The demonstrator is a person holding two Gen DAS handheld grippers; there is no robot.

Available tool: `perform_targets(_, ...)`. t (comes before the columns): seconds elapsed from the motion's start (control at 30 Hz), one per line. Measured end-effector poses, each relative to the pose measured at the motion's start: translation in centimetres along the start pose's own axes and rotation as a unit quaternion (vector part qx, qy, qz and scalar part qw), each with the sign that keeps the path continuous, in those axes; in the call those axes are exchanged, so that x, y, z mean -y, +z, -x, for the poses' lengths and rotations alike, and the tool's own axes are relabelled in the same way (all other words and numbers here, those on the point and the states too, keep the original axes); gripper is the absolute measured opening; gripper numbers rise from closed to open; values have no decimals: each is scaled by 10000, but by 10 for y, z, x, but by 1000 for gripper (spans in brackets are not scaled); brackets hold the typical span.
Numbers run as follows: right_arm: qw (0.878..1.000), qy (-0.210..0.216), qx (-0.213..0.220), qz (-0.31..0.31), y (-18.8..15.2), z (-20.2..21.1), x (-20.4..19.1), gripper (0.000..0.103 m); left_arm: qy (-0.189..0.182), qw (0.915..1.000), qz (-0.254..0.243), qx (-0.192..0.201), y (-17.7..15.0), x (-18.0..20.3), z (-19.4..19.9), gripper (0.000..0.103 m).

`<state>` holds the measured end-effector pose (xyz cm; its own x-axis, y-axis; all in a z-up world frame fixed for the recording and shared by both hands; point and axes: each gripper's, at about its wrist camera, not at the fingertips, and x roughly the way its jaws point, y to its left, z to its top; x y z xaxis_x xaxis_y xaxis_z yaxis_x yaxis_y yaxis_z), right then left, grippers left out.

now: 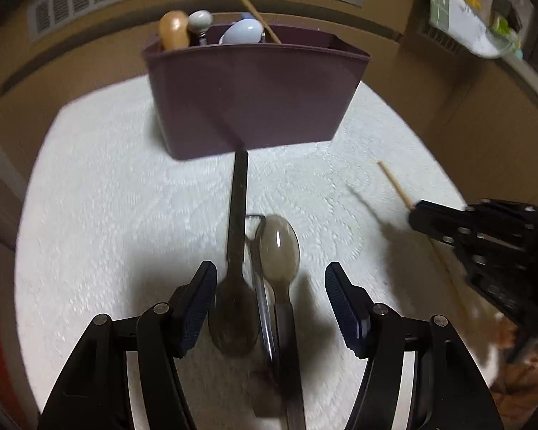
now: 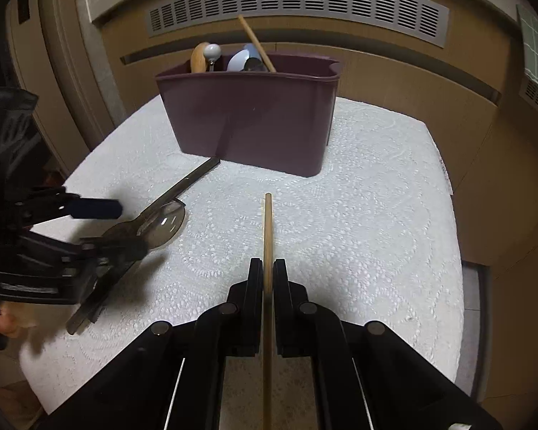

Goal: Organize utensils
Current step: 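Close the left tool on the metal spoon handle and lift it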

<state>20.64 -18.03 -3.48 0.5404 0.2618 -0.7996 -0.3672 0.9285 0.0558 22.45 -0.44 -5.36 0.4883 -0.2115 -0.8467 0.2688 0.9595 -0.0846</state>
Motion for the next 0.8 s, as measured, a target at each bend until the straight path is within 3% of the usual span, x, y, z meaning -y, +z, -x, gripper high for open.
perform_targets(0.3,9976,389,56,-562,-13,2,27,5,890,9938,-657,-125,10,26,-29,54)
perform_targets(0.4,9972,415,65,-625,-15,3,30,5,978,9932,-626,-82,9,23,-25,36)
perform_targets(0.53,9967,485,88,-651,-15,5,30,5,806,9955,-490,-70,6,15,-15,36)
perform_targets(0.8,9962,587,180,-614,-13,16,21,5,194,9988,-218,404,-4,9,25,36)
